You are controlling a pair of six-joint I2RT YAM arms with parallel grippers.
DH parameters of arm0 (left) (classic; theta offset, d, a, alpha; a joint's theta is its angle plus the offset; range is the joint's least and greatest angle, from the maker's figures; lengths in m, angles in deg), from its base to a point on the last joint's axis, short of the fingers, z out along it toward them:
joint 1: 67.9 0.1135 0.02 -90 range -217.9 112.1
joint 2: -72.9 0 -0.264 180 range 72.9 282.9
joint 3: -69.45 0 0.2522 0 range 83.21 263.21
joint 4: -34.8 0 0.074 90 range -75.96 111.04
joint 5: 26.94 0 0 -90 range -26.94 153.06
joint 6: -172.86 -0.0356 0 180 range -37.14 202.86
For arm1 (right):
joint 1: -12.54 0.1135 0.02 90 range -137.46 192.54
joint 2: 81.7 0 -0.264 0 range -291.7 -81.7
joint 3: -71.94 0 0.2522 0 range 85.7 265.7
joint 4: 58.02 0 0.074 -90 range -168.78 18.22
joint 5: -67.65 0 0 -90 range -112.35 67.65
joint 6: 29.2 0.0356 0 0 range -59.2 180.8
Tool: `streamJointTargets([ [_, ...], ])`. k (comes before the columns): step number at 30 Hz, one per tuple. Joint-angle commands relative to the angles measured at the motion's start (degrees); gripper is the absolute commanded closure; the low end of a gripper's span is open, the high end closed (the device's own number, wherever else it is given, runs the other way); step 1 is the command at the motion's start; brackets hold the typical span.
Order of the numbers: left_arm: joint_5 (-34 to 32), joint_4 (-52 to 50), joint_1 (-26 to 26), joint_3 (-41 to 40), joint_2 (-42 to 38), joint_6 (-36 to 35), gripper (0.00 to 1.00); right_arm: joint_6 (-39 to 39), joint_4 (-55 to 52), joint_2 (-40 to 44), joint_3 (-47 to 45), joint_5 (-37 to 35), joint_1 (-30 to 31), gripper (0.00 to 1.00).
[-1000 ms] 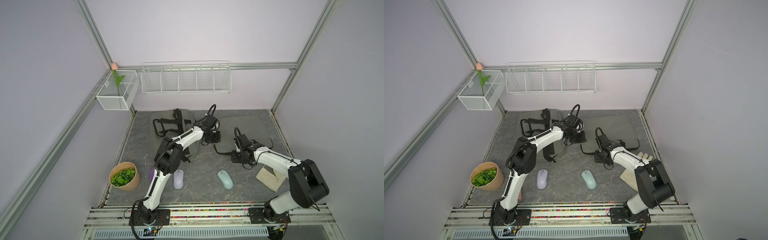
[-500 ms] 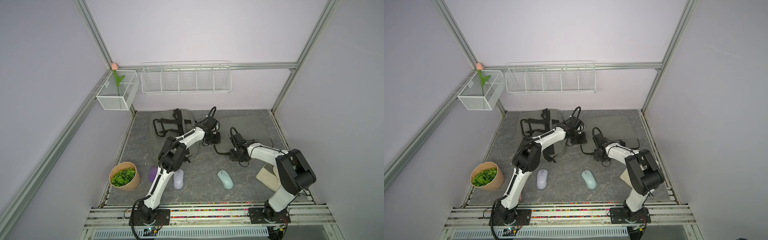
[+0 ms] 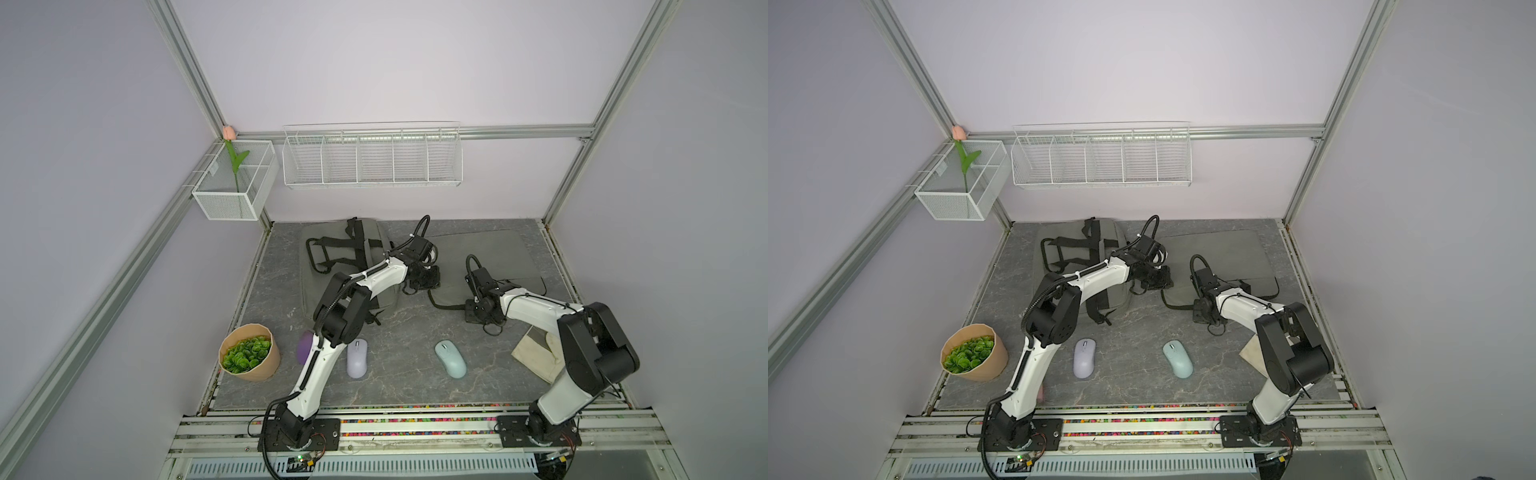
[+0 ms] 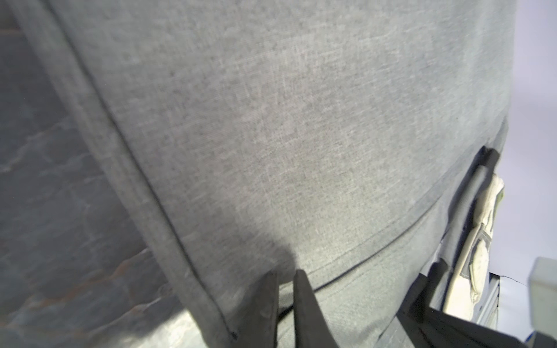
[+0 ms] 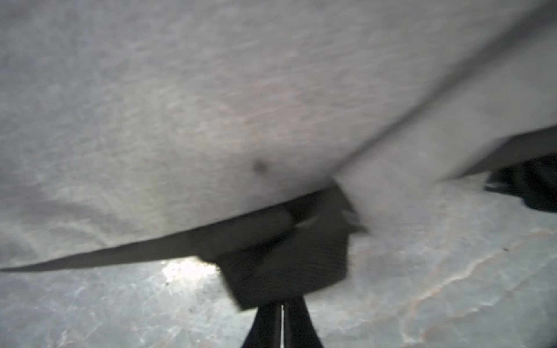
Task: Put the mouse into the laptop bag
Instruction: Unzip the zipper on the zippered laptop bag.
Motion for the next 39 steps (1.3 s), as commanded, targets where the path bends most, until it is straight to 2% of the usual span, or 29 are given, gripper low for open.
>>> streamJointTargets([
  [1, -5.10, -5.64, 1.92, -4.96, 3.15, 0.50, 0.85, -0.72, -3.07, 4.29, -3.55, -2.36, -3.93, 0.94],
  [9, -5.12, -4.89, 2.17, -6.65, 3.10, 0.50, 0.86, -2.97, -3.38, 8.38, -4.79, -0.88, -11.89, 0.94],
  [17, -5.18, -4.97, 2.41, -6.76, 3.75, 0.25, 0.86, -3.40, -1.12, 9.12, -6.23, 6.48, -22.81, 0.94],
  [25, -5.36, -5.55, 2.48, -6.39, 4.09, -0.55, 0.87, -2.85, -0.79, 10.11, -7.17, 10.25, -29.95, 0.94],
  [31, -4.86, -5.72, 2.54, -5.80, 4.21, -1.11, 0.87, -2.54, -0.53, 8.45, -4.95, 13.62, -35.81, 0.94],
  [39, -3.69, -5.57, 2.77, -5.05, 5.12, -1.48, 0.87, -2.50, -0.15, 4.19, 0.74, 12.43, -39.82, 0.94],
])
